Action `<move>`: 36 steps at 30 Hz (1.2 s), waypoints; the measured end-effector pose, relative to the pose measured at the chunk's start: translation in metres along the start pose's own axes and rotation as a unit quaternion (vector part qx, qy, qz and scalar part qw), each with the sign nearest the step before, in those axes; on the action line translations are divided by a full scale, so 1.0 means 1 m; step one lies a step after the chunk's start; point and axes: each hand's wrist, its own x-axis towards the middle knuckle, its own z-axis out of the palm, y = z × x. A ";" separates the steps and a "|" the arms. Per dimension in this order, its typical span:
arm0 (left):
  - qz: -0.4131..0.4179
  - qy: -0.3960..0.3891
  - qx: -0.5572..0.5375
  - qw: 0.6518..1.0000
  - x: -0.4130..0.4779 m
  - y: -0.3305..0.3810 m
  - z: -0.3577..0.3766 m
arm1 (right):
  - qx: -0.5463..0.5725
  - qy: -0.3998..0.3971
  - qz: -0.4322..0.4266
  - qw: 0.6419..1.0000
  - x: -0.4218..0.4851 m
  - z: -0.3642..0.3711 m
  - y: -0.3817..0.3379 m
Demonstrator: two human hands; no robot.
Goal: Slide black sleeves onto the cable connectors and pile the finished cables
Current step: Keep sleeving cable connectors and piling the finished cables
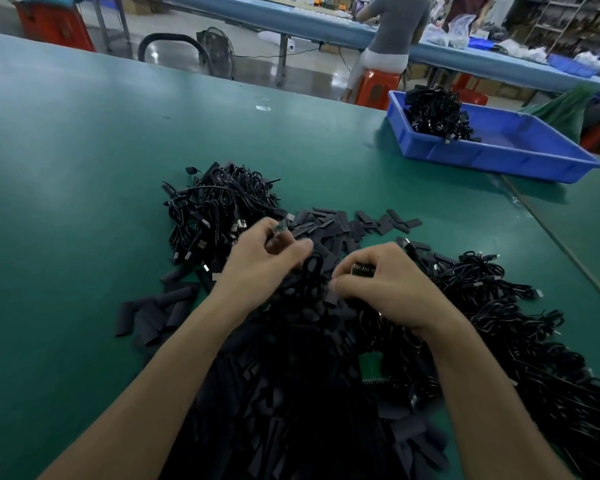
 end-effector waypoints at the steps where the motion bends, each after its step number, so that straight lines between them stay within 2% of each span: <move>1: -0.011 -0.030 0.037 0.999 0.000 -0.001 0.000 | 0.047 0.018 0.007 0.999 0.001 0.000 0.000; 4: -0.020 -0.114 0.038 0.993 -0.003 -0.003 0.004 | 0.154 0.051 0.023 0.987 0.002 0.002 0.003; 7: -0.005 -0.134 0.001 0.991 -0.005 -0.002 0.006 | 0.203 0.068 0.019 0.977 0.000 0.003 0.003; 11: -0.008 -0.120 -0.044 0.992 -0.007 -0.001 0.008 | 0.138 0.152 0.000 0.979 -0.001 0.002 0.007; 14: 0.003 -0.137 -0.017 0.990 -0.005 -0.005 0.009 | 0.089 0.193 -0.016 0.977 0.000 0.005 0.009; 18: 0.025 -0.143 -0.061 0.988 -0.005 -0.006 0.011 | 0.128 0.169 -0.029 0.977 -0.002 0.007 0.009; 22: 0.097 -0.087 -0.047 0.990 -0.005 -0.007 0.012 | 0.135 0.147 -0.019 0.980 -0.001 0.005 0.009; 26: 0.096 -0.052 -0.069 0.992 -0.003 -0.007 0.009 | 0.120 0.122 -0.021 0.985 -0.002 0.001 0.008; 29: 0.113 -0.070 -0.059 0.989 -0.002 -0.006 0.006 | 0.098 0.093 -0.045 0.990 -0.002 0.001 0.007; 33: 0.097 -0.095 -0.055 0.989 -0.003 -0.008 0.011 | 0.095 0.115 -0.065 0.987 -0.001 0.003 0.003; 36: 0.121 -0.051 -0.047 0.990 -0.006 -0.007 0.015 | 0.070 0.088 -0.063 0.992 0.000 0.000 -0.001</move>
